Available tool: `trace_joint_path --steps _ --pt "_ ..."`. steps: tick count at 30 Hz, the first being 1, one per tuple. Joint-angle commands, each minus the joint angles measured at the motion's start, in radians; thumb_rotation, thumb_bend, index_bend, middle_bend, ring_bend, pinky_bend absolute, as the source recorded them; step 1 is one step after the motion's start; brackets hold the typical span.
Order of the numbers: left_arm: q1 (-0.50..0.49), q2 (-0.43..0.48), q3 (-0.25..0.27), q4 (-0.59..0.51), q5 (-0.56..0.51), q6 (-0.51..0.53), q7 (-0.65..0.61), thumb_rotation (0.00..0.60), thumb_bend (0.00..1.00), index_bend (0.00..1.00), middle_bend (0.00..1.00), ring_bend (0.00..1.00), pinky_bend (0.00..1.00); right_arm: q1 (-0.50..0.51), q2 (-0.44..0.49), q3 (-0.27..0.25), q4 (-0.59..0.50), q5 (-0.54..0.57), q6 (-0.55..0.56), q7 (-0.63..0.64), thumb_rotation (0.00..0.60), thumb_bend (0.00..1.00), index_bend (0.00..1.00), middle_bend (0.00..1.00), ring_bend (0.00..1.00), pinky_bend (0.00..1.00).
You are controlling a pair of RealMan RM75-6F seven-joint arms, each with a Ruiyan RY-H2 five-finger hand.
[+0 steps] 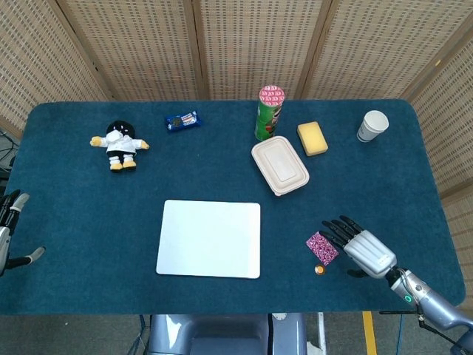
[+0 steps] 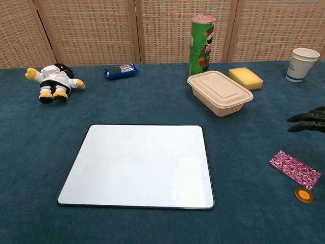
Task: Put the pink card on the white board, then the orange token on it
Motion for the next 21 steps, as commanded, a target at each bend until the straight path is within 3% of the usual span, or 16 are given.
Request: trace_joint_path --steps 1,12,21 --pt "0.0 -0.001 -0.001 -0.002 -0.002 0.002 0.005 0.6 0.0 0.0 0.0 0.0 0.0 0.045 -0.014 0.001 -0.037 0.013 -0.081 -0.074 0.6 0.07 0.01 0.0 0.0 0.0" --pt "-0.002 -0.003 0.0 -0.004 -0.003 -0.007 0.015 0.6 0.0 0.0 0.0 0.0 0.0 0.108 -0.023 0.043 -0.112 0.122 -0.263 -0.246 0.6 0.09 0.05 0.0 0.0 0.0" --pt "-0.003 0.0 0.0 -0.004 -0.005 -0.01 0.01 0.6 0.0 0.0 0.0 0.0 0.0 0.125 -0.019 0.063 -0.156 0.192 -0.327 -0.311 0.6 0.1 0.08 0.0 0.0 0.0"
